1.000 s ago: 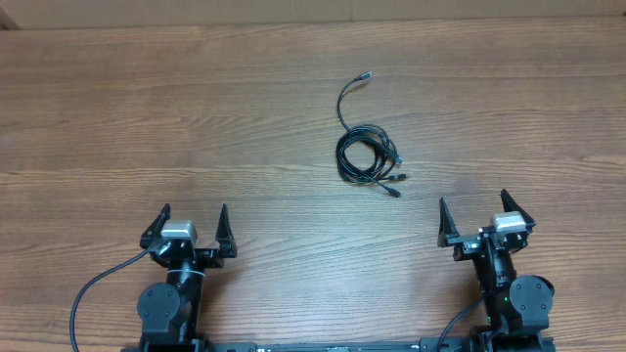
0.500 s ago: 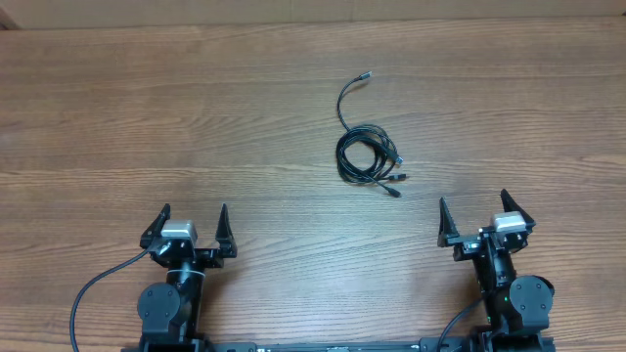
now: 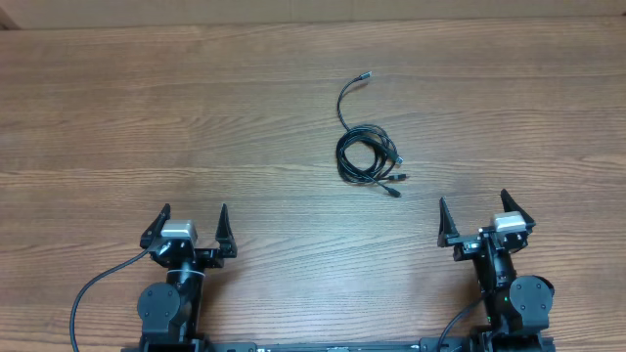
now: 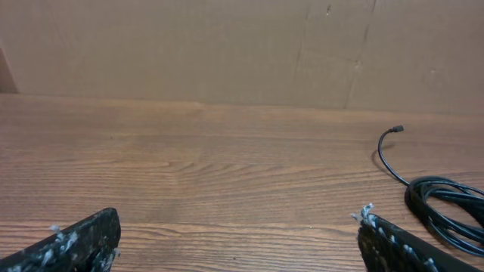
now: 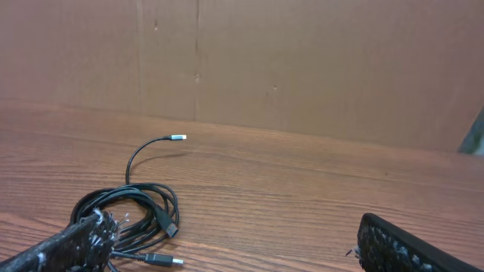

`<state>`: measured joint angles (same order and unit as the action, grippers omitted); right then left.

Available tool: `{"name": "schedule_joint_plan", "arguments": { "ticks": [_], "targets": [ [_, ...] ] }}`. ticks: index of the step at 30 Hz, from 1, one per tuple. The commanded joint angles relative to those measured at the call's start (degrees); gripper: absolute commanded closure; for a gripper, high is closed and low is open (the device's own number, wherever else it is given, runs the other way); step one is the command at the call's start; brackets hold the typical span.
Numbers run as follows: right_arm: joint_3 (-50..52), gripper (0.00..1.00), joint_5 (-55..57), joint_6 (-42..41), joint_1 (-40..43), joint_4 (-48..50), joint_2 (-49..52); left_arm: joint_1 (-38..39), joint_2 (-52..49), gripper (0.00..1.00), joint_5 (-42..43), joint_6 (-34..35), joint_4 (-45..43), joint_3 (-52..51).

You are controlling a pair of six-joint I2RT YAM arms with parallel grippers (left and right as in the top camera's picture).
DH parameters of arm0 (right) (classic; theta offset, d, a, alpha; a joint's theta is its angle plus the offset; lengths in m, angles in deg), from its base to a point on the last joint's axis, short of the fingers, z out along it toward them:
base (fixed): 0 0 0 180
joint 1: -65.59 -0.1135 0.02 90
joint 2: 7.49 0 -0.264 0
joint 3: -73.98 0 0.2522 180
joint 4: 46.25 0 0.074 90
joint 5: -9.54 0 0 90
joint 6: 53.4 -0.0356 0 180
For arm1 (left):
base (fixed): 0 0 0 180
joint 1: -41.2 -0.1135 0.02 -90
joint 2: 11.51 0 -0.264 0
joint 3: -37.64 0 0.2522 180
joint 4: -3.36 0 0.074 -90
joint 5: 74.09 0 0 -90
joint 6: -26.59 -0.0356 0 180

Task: Untangle cables

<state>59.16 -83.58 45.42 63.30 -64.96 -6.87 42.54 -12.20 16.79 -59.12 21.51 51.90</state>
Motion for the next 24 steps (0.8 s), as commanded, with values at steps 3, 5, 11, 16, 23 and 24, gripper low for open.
{"name": "schedule_joint_plan", "arguments": {
  "ticks": [3,5,11,16,23,24],
  "targets": [
    [0.59,0.0,0.04,0.02,-0.17,0.28,-0.46,-0.63,0.48,0.0,0.59,0.59,0.07,-0.22],
    [0.57,0.0,0.04,0.02,-0.17,0.31,-0.46,-0.63,0.48,0.0,0.59,0.59,0.07,-0.22],
    [0.59,0.0,0.04,0.02,-0.17,0.28,-0.46,-0.63,0.48,0.0,0.59,0.59,0.07,-0.22],
    [0.59,0.0,0.04,0.02,-0.17,0.28,-0.46,-0.63,0.44,0.0,0.22,0.42,0.09,-0.22],
    [0.59,0.0,0.04,0.02,-0.17,0.28,-0.46,-0.63,0.44,0.0,0.24,0.44,0.11,-0.22],
    [0.59,0.0,0.04,0.02,-0.17,0.31,-0.46,-0.63,0.42,0.0,0.24,0.44,0.11,-0.22]
  ]
}}
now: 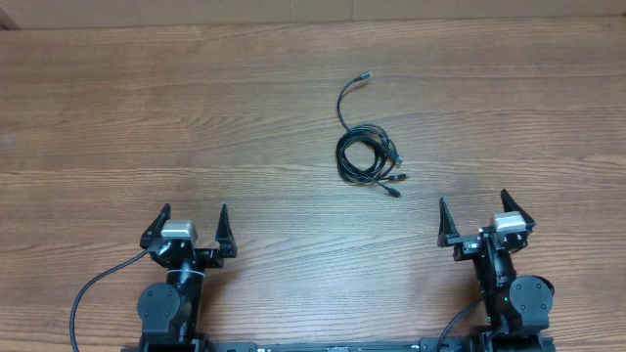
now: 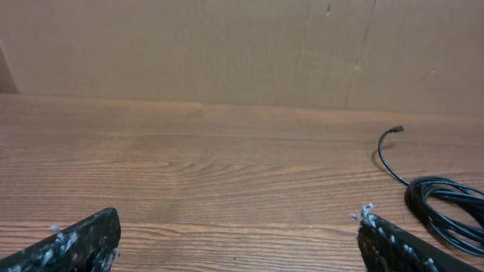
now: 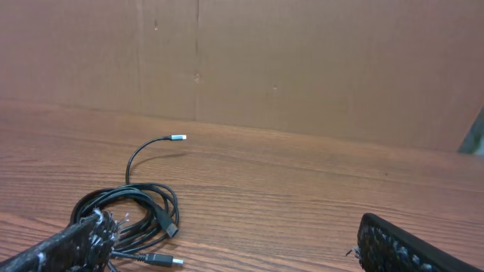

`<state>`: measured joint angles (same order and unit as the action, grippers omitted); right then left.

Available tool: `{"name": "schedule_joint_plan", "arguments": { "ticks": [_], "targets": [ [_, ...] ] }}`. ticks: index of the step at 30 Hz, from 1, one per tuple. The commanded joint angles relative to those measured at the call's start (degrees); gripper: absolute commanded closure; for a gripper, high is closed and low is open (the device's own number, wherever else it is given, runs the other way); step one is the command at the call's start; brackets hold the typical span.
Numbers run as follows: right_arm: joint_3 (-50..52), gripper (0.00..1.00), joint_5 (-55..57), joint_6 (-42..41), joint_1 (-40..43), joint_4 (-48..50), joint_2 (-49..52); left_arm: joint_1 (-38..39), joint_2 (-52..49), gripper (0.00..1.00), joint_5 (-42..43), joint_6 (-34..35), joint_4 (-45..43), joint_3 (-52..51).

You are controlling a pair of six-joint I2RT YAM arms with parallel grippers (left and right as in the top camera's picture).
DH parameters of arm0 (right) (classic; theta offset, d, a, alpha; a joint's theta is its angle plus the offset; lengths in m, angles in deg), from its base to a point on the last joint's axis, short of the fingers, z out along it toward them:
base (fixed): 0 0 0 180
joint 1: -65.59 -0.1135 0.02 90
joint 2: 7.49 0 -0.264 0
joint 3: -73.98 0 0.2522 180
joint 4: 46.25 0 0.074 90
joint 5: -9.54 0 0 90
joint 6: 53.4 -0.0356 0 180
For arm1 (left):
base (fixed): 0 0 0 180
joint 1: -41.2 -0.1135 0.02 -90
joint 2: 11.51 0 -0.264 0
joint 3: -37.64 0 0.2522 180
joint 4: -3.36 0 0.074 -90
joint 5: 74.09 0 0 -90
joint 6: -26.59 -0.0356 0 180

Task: Untangle cables

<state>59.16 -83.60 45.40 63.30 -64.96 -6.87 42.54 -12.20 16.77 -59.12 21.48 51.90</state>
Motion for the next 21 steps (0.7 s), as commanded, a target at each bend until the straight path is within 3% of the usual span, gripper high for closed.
{"name": "schedule_joint_plan", "arguments": {
  "ticks": [1,8,12,18,21],
  "targets": [
    [0.59,0.0,0.07,0.04,-0.17,0.31,-0.46,-0.63,0.42,0.0,0.28,0.44,0.13,-0.22],
    [0.59,0.0,0.07,0.04,-0.17,0.31,-0.46,-0.57,0.15,0.0,1.97,1.33,-0.42,-0.22],
    [0.59,0.0,0.07,0.04,-0.17,0.31,-0.46,-0.55,-0.96,0.0,1.99,7.74,2.08,1.44],
    [0.57,0.0,0.07,0.04,-0.17,0.31,-0.46,-0.55,-9.73,0.0,-4.7,8.35,13.14,19.32],
    [0.59,0.0,0.07,0.04,-0.17,0.31,-0.46,-0.52,-19.67,0.0,-2.1,8.63,15.5,29.83]
  ]
}}
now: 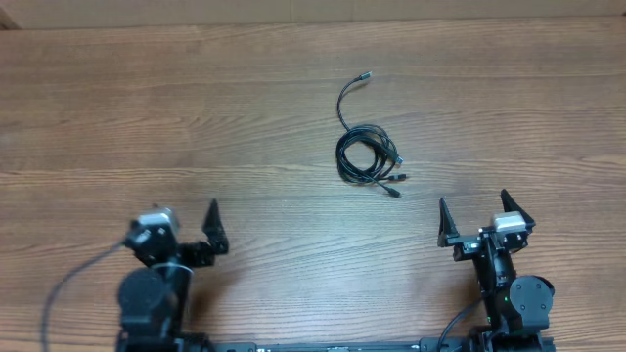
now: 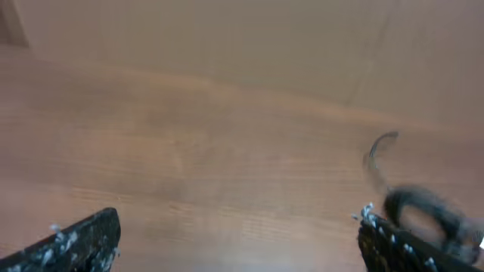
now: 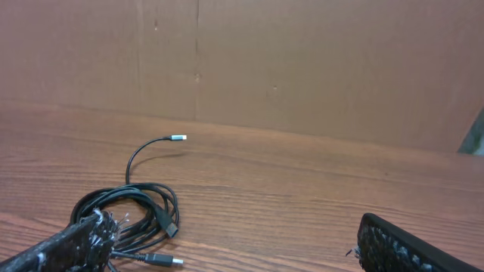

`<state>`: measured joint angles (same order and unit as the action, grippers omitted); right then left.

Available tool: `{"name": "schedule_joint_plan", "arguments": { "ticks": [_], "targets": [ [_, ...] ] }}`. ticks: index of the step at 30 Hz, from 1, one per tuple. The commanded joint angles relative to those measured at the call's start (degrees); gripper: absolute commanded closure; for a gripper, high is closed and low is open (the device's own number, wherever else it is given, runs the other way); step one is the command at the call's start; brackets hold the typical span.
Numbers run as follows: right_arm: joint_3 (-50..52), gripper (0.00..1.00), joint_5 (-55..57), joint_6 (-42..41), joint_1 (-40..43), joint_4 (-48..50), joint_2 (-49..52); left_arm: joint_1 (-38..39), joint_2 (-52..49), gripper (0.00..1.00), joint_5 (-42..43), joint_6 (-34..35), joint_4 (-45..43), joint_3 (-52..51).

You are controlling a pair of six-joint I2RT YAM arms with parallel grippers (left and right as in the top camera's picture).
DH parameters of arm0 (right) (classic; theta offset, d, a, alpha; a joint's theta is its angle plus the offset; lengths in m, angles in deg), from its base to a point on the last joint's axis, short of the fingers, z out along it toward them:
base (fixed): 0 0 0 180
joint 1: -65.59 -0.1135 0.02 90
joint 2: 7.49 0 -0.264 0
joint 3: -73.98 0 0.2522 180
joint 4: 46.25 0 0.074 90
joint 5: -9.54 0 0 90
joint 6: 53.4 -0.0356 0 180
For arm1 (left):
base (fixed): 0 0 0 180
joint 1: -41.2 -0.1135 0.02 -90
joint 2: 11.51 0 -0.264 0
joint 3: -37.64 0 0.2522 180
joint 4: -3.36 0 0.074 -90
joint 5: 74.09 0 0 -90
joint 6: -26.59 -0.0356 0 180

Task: Untangle cables
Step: 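Reach both grippers toward the black cable bundle, left gripper grasping it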

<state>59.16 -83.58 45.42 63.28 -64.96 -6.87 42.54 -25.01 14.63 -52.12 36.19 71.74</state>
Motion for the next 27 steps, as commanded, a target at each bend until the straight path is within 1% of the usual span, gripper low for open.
{"name": "schedule_joint_plan", "arguments": {
  "ticks": [1,2,3,6,9,10,11,12,14,16,18,20,22,25,27],
  "targets": [
    [0.57,0.0,0.04,0.02,-0.15,0.28,-0.46,-0.48,-10.99,0.0,1.53,1.66,2.38,13.84],
    [0.59,0.0,0.07,0.13,-0.15,0.5,-0.46,-0.33,-15.19,0.0,2.6,1.66,4.24,17.53],
    [0.59,0.0,0.02,1.9,-0.15,2.82,-0.46,0.09,-20.17,0.0,2.86,1.66,6.71,21.88],
    [0.59,0.0,-2.54,-0.04,-0.31,8.94,-0.46,2.16,-31.5,0.0,2.4,1.55,13.99,32.3],
    [0.59,0.0,-1.81,0.0,-0.15,9.62,-0.46,5.6,-42.71,0.0,2.36,1.57,20.39,42.69],
    [0.59,0.0,-1.99,-2.27,-0.22,13.62,-0.46,7.37,-46.95,0.0,2.38,1.55,21.9,46.23],
    [0.57,0.0,-2.69,-6.23,-0.22,16.52,-0.46,8.85,-50.12,0.0,2.29,1.51,23.17,48.81],
    [0.5,0.0,-3.54,-7.45,-0.22,18.14,-0.46,10.08,-52.57,0.0,2.34,1.16,24.0,50.66],
    [-1.29,0.0,-3.93,-7.52,-0.22,17.33,-0.11,11.93,-56.46,0.0,2.36,1.14,24.22,53.13],
    [-5.07,0.0,0.68,-7.52,-0.22,11.52,2.01,13.18,-59.41,0.0,2.19,0.96,23.12,54.23],
    [-10.36,0.0,5.99,-7.28,-0.22,6.71,6.93,13.94,-61.44,0.0,1.79,0.11,21.64,54.51],
    [-16.63,0.0,8.52,-7.28,-0.22,7.58,15.41,14.23,-62.95,0.0,1.75,0.48,20.94,54.84],
    [-23.74,0.0,8.66,-7.08,-0.22,7.72,24.26,14.23,-64.08,0.0,1.75,0.57,20.7,55.34],
    [-39.12,0.0,7.02,-7.13,-0.79,4.48,40.92,14.23,-64.48,0.0,1.51,0.79,20.5,55.74],
    [-51.19,0.0,5.99,-7.13,-2.01,-2.05,51.74,14.23,-64.46,0.0,0.48,1.75,20.48,55.98]
  ]
}}
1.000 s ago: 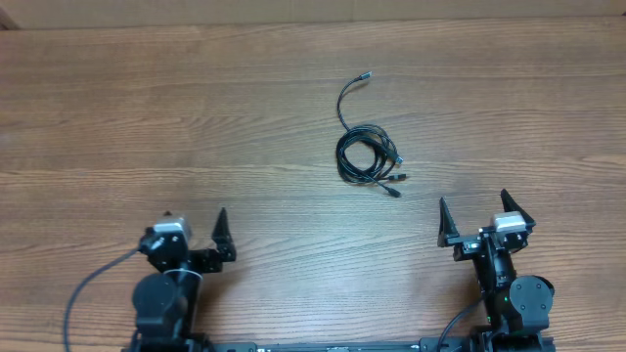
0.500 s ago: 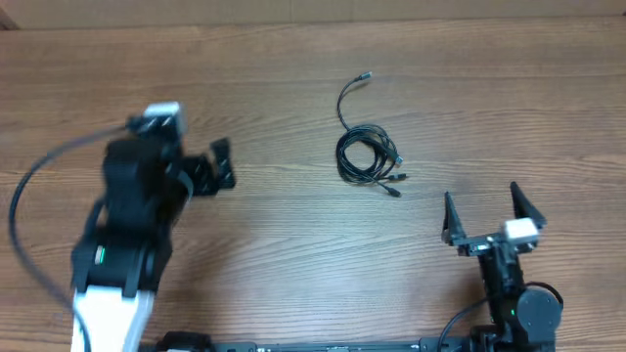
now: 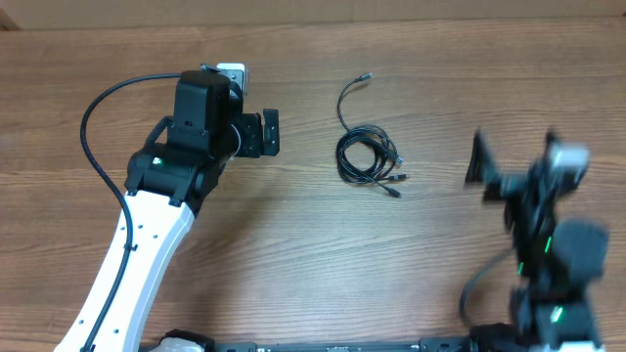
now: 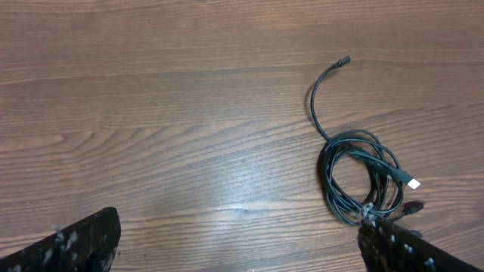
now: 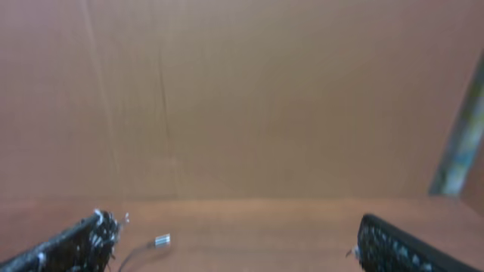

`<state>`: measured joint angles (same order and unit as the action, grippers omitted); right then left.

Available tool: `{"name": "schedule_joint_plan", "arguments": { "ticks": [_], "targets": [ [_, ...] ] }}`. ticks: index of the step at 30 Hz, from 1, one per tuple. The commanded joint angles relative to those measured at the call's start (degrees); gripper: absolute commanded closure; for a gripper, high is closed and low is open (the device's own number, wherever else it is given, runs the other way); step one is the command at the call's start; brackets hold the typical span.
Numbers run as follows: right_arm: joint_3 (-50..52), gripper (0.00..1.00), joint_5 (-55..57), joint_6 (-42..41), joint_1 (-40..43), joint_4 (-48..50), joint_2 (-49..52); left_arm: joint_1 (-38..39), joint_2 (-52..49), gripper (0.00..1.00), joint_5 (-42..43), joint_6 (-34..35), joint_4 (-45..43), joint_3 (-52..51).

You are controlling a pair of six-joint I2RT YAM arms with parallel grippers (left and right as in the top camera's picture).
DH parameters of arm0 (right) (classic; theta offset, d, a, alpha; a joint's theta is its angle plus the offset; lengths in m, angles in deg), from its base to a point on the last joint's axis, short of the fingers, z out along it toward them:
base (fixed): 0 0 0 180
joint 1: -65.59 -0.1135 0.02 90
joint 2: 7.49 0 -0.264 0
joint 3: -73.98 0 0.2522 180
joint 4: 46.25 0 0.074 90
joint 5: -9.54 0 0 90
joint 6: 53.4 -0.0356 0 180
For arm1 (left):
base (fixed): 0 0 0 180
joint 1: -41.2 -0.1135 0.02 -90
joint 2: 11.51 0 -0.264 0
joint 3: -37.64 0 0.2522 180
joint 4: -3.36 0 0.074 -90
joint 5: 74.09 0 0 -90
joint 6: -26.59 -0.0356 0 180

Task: Untangle cables
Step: 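Reach both grippers toward the black cable bundle, left gripper grasping it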

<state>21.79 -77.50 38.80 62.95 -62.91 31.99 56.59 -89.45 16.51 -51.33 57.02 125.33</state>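
A tangle of thin black cables (image 3: 365, 157) lies coiled on the wooden table right of centre, and one loose tail curves away to a small plug (image 3: 367, 74). My left gripper (image 3: 269, 134) hangs open over the table just left of the coil. In its wrist view the coil (image 4: 361, 179) lies by the right fingertip (image 4: 404, 248), with bare wood between the fingers. My right gripper (image 3: 516, 158) is open and blurred, to the right of the coil and apart from it. Its wrist view shows mostly wall and one silver plug (image 5: 161, 240).
A brown cardboard wall (image 5: 249, 98) closes off the far side of the table (image 3: 489, 68). The left arm's own black supply cable (image 3: 95, 108) arches out over the left part of the table. The white left arm (image 3: 137, 254) crosses the near-left area.
My left arm has gone from the table's near edge to a spot over the wood just left of the coil, its camera looking down. My right gripper has shifted farther out and is blurred.
At the two oldest moments both grippers stood open and still at the near edge, the coil untouched in the middle. Then the left one was blurred and shifted left. Now the left is beside the coil and the right has moved. The cables lie as they did.
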Motion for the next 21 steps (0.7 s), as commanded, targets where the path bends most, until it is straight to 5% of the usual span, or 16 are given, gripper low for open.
{"name": "schedule_joint_plan", "arguments": {
  "ticks": [1,7,12,19,21],
  "targets": [
    [-20.63,0.0,-0.07,-0.48,-2.67,-8.61,18.6,0.15,-0.02,0.0,-1.46,1.09,-0.5,2.38],
    [-51.04,0.0,-11.63,-3.28,-6.23,-26.71,46.93,0.37,-0.11,0.0,3.28,-3.3,4.22,2.36],
    [-54.23,0.0,-21.42,-1.75,-6.32,-28.87,56.46,0.28,-0.22,0.0,1.55,-1.16,3.43,2.36],
    [-54.23,0.0,-6.71,-11.3,-6.29,-35.21,60.52,2.69,-5.16,0.0,-5.97,7.21,-3.54,2.38],
    [-54.23,0.0,3.43,-20.33,-6.29,-39.04,60.57,3.26,-8.83,0.0,-10.84,11.02,-4.02,2.43]
  ]
}}
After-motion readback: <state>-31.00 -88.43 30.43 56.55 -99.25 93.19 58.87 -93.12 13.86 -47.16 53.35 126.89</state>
